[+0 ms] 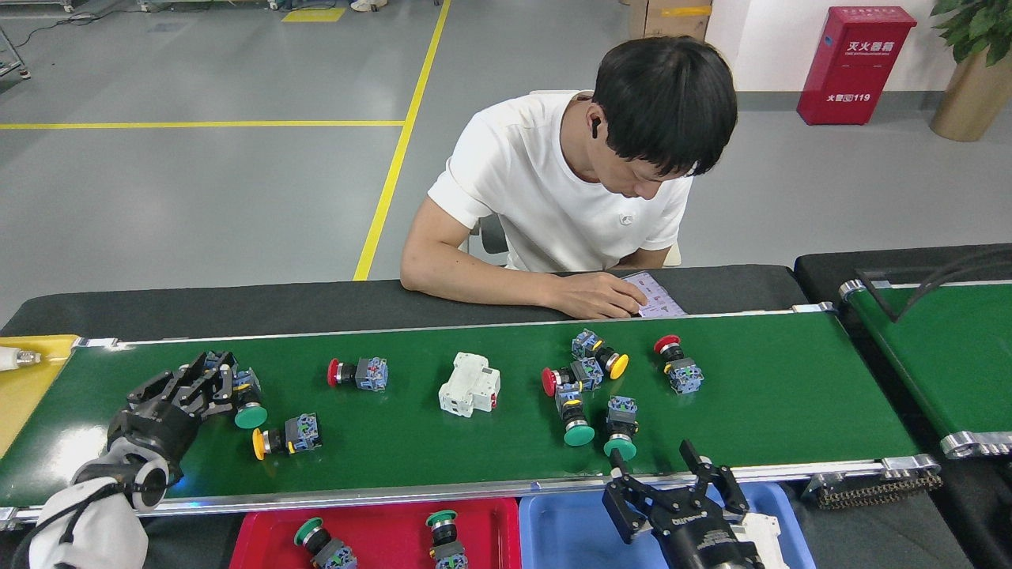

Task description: Pick switch part from conveyor to tray

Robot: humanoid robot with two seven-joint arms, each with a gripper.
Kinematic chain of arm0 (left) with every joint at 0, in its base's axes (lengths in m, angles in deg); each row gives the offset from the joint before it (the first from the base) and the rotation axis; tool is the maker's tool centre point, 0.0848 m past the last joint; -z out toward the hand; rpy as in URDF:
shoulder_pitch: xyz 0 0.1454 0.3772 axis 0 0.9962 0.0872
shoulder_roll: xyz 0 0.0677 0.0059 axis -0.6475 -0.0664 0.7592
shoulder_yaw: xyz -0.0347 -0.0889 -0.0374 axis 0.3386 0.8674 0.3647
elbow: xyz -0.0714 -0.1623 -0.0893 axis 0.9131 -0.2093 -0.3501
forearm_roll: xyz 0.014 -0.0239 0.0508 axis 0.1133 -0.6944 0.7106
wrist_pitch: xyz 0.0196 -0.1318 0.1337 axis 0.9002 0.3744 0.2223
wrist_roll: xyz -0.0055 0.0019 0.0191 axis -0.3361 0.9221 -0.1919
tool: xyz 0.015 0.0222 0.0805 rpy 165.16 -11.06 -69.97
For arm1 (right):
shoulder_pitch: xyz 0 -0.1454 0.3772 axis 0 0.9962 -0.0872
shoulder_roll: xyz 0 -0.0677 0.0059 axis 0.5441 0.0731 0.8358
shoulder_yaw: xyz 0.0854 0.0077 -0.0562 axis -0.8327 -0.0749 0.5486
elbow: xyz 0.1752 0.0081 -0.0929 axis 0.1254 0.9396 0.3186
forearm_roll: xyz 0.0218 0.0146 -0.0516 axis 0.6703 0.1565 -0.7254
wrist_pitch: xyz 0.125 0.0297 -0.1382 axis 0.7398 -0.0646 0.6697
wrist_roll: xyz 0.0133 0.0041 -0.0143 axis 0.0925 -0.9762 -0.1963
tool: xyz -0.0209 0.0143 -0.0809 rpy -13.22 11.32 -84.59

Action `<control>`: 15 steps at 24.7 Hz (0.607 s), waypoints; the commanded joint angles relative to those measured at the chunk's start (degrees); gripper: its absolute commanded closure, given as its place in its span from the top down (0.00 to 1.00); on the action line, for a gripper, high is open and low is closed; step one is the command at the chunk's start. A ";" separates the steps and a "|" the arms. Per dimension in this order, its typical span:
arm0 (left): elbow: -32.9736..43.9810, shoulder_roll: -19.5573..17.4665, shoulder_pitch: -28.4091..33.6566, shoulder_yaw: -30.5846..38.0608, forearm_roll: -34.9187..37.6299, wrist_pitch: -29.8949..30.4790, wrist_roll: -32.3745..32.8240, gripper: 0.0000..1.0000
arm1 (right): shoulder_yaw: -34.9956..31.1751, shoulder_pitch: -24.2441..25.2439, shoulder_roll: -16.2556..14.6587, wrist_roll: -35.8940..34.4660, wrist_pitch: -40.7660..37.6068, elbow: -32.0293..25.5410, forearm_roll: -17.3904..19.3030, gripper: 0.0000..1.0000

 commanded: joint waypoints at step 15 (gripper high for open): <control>28.53 2.47 21.15 -15.99 1.64 2.47 -0.32 0.05 | 9.85 -10.12 -1.60 0.95 4.52 9.60 0.44 0.19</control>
